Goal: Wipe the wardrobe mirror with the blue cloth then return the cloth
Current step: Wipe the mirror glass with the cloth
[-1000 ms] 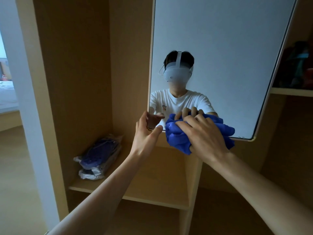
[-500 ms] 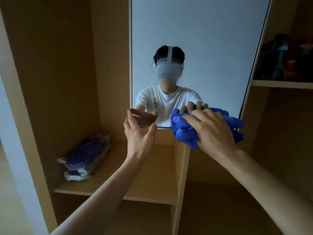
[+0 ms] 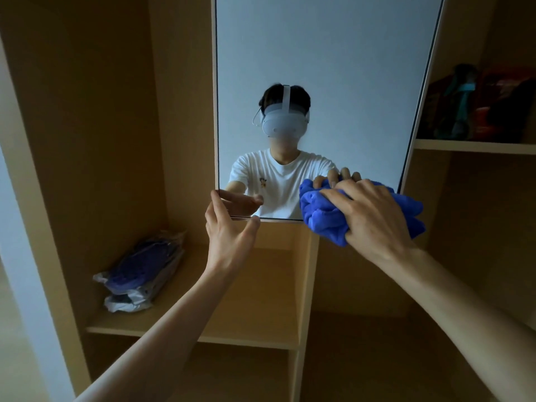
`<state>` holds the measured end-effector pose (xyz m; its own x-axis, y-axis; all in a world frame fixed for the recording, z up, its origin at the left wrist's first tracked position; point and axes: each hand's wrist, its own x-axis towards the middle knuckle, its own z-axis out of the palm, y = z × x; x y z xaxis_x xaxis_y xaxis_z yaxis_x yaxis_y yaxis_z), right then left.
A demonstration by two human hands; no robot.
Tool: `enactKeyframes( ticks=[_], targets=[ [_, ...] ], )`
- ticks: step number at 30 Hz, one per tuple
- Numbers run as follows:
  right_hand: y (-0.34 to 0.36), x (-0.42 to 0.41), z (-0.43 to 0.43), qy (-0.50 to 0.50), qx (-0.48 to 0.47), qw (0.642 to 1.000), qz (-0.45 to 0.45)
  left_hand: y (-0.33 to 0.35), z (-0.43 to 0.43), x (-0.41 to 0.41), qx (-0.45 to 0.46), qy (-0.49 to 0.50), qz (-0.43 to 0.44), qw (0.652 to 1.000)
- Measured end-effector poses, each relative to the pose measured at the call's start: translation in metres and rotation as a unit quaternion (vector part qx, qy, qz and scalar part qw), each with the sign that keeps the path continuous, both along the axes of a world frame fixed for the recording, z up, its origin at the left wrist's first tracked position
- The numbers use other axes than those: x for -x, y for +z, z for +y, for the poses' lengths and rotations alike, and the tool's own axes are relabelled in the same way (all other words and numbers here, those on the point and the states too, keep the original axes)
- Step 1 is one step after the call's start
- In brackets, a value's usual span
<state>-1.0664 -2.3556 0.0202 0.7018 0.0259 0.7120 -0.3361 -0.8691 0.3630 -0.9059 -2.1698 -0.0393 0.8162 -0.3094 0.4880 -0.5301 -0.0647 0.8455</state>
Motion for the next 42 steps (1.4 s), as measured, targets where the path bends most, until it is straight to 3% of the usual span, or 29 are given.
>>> enactKeyframes(
  ticks=[11,19,23,28,32,35,38,42],
  targets=[
    [0.0,0.014,-0.028,-0.008,0.013,0.998,-0.057,-0.002,-0.005,0.001,0.008,0.014,-0.005,1.0],
    [-0.034,0.026,-0.037,0.009,-0.011,1.0,-0.012,-0.006,-0.006,0.002,0.02,0.012,-0.009,1.0],
    [-0.024,0.027,-0.036,0.011,-0.016,0.999,-0.041,-0.004,-0.002,0.001,0.011,0.006,-0.012,1.0],
    [-0.026,0.033,-0.047,-0.001,-0.064,0.99,-0.126,-0.004,0.003,0.0,-0.008,-0.002,-0.015,1.0],
    [-0.033,0.04,-0.047,-0.021,-0.081,0.989,-0.121,-0.002,0.005,-0.001,-0.009,-0.006,-0.014,1.0],
    [-0.031,0.04,-0.042,-0.07,-0.165,0.977,-0.111,-0.002,0.005,-0.002,-0.012,-0.009,-0.012,1.0],
    [-0.03,0.04,-0.038,-0.025,-0.235,0.955,-0.181,-0.003,0.006,-0.003,-0.016,-0.015,-0.012,1.0],
    [-0.033,0.039,-0.03,0.049,-0.251,0.933,-0.252,-0.004,0.008,-0.004,-0.009,-0.017,-0.016,1.0]
  ],
)
